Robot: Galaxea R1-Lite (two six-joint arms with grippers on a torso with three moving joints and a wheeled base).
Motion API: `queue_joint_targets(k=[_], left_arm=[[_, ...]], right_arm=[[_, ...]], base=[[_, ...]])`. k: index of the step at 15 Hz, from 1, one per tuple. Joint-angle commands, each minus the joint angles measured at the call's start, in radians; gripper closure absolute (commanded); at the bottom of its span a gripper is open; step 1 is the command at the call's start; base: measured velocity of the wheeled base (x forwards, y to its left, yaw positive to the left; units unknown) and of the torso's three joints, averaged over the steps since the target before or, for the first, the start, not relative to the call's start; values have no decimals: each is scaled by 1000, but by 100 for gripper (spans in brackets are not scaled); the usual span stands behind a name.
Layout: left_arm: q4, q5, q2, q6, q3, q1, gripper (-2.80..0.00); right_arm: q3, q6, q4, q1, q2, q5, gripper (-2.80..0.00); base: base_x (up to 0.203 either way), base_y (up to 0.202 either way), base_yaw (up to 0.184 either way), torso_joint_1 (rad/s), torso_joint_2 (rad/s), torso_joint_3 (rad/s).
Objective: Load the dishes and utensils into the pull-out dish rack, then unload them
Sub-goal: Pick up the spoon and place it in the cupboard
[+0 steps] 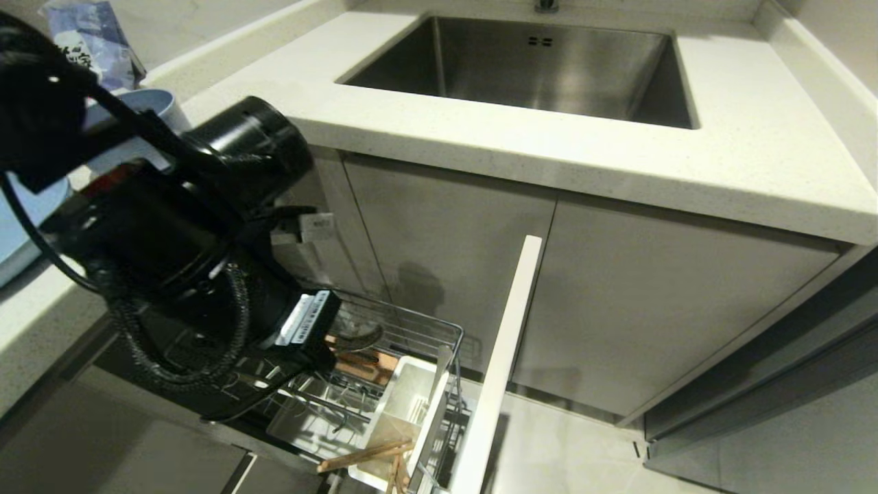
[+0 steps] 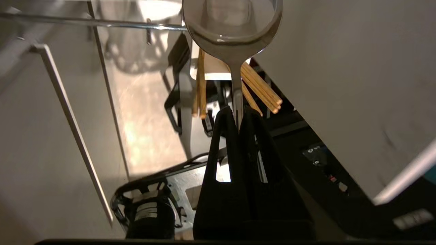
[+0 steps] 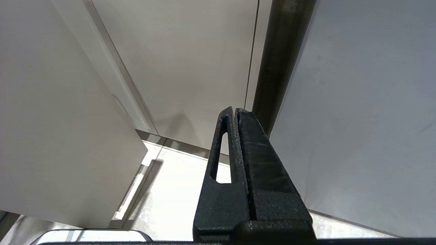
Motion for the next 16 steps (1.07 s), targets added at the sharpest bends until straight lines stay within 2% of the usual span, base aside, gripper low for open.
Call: queue_joint_targets(k=[1, 10, 16], left_arm=[[8, 4, 100, -22, 2, -14, 0], [-10, 7, 326, -102, -9, -54, 0], [-13, 14, 408, -115, -44, -56, 0]], right_arm=[[23, 0, -1, 0, -1, 0, 0], [23, 0, -1, 0, -1, 0, 0], [23, 0, -1, 0, -1, 0, 0]], base=[[0, 0, 0, 0, 0, 0], [0, 0, 0, 0, 0, 0], [0, 0, 0, 0, 0, 0]])
